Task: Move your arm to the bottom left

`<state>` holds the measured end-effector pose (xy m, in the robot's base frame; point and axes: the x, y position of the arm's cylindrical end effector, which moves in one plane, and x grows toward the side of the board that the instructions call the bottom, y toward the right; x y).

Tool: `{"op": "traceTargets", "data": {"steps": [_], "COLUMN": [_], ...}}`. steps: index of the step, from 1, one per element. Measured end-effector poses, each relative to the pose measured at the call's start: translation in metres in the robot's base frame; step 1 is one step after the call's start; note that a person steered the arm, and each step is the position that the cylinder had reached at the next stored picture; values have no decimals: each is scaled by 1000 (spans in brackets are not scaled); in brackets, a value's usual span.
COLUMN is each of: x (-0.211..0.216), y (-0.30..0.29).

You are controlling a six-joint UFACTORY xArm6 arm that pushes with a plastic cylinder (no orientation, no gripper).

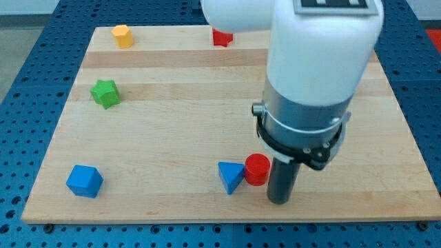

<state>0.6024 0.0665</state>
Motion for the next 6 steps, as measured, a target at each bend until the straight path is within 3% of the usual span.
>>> {"op": "traceTargets", "data": {"steps": [2,6], "x": [16,15], "y": [-70,-272]}}
